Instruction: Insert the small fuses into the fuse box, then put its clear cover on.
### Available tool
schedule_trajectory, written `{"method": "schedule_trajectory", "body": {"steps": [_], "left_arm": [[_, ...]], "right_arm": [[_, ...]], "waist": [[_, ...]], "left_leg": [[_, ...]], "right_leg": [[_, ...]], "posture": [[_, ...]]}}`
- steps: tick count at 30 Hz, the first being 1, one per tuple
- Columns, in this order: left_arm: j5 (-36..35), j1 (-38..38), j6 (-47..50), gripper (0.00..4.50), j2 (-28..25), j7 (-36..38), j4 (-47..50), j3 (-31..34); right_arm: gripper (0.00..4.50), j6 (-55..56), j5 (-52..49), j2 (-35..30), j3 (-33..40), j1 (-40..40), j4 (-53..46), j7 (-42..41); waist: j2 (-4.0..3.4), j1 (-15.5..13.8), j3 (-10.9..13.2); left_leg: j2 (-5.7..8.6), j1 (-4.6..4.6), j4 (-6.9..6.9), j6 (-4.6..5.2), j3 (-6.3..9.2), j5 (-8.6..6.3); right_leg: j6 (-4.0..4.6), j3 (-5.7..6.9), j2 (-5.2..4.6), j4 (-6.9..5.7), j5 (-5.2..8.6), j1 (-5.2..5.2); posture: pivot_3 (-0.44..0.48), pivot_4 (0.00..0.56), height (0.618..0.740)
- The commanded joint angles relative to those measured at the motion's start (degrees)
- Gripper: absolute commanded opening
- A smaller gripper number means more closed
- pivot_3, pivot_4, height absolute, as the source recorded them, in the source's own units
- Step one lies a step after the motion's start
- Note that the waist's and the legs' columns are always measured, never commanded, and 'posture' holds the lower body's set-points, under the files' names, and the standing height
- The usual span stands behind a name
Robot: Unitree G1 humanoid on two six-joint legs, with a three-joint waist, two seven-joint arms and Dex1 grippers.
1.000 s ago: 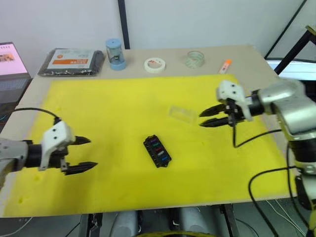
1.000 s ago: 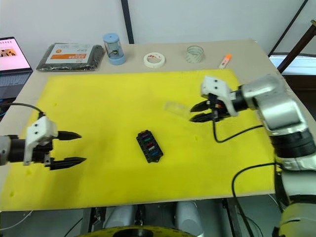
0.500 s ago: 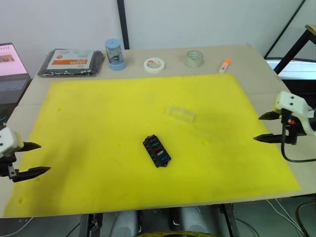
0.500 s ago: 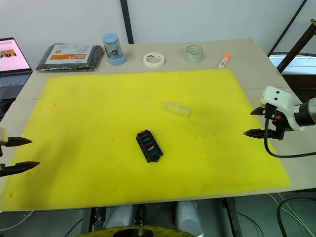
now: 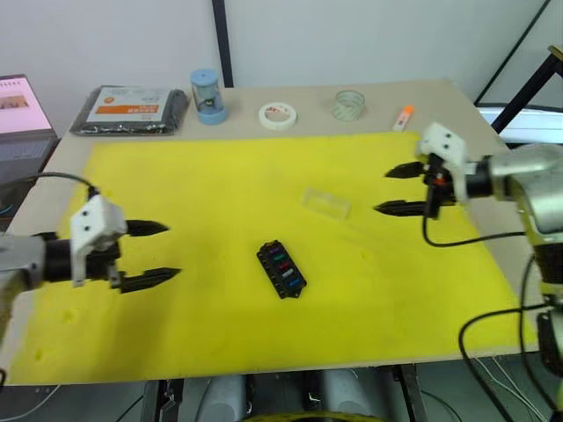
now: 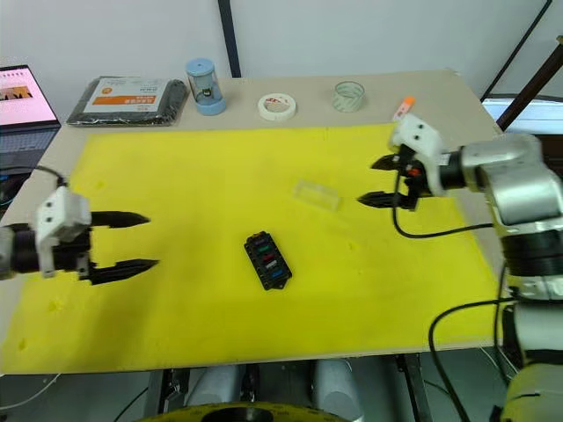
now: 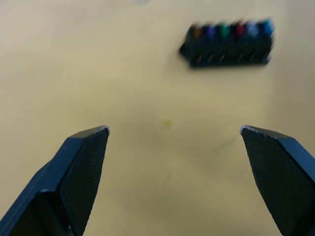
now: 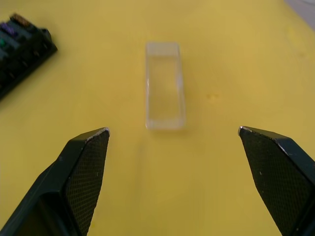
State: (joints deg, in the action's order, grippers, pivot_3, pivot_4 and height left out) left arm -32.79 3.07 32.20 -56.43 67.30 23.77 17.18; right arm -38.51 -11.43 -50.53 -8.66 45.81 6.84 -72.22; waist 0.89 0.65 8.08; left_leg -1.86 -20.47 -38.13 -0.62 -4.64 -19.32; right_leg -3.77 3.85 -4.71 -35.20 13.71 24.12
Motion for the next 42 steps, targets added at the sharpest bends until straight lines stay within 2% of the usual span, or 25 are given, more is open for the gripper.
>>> {"method": "schedule_trajectory", "body": {"steps": [1, 5, 9, 22, 38, 42], "left_arm": [[-2.6, 2.4, 2.7, 4.5, 0.8, -2.2, 3.3, -2.7], [-3.2, 3.3, 3.7, 4.5, 1.2, -3.4, 5.0, -5.0], [-3.9, 2.2, 4.1, 4.5, 1.0, -4.0, 6.3, -4.7], [-2.0, -5.9, 3.5, 4.5, 4.2, -9.6, 13.3, -7.1], [-2.0, -6.6, 3.6, 4.5, 5.7, -13.3, 15.6, -8.7], [-1.9, -7.4, 3.9, 4.5, 6.4, -14.4, 16.6, -9.5]], "right_arm": [[4.44, -1.1, 1.0, 2.5, -1.7, 3.6, 2.5, 1.3], [4.44, -0.9, 2.6, 6.1, -4.8, 6.1, 5.6, 2.4], [4.44, -1.2, 3.1, 8.0, -6.3, 7.0, 6.7, 2.6], [4.44, -1.2, 5.4, 13.5, -8.7, 8.9, 10.8, 5.2], [4.44, 6.6, 11.4, 19.2, -10.9, 11.5, 25.9, 7.3], [3.17, 8.1, 12.5, 19.3, -11.2, 11.1, 26.2, 7.2]], "waist": [[0.01, 0.0, 0.0], [0.01, 0.1, 0.0], [0.01, 0.1, 0.0], [0.01, 0.1, 0.0], [0.0, 0.2, 0.0], [0.0, 0.2, 0.0]], "left_leg": [[0.02, 0.01, 0.0, 0.0, 0.0, 0.0], [0.04, 0.03, 0.0, 0.0, 0.0, 0.0], [0.03, 0.02, 0.0, 0.0, 0.02, 0.01], [0.02, 0.04, -0.01, -0.02, 0.05, 0.02], [0.03, 0.06, -0.01, -0.03, 0.07, 0.02], [0.01, 0.05, -0.01, -0.03, 0.07, 0.02]], "right_leg": [[0.0, 0.0, 0.01, 0.0, 0.0, -0.01], [0.0, 0.0, 0.06, 0.01, 0.0, -0.02], [0.0, 0.01, 0.08, 0.01, 0.0, -0.01], [0.0, 0.0, 0.06, 0.02, 0.0, -0.06], [0.01, 0.01, 0.07, 0.02, 0.0, -0.08], [0.01, 0.01, 0.07, 0.02, 0.0, -0.08]], "posture": [[0.0, 0.15, 0.74], [0.0, 0.15, 0.74], [0.0, 0.15, 0.74], [0.0, 0.15, 0.74], [0.0, 0.15, 0.74], [0.0, 0.15, 0.74]]}}
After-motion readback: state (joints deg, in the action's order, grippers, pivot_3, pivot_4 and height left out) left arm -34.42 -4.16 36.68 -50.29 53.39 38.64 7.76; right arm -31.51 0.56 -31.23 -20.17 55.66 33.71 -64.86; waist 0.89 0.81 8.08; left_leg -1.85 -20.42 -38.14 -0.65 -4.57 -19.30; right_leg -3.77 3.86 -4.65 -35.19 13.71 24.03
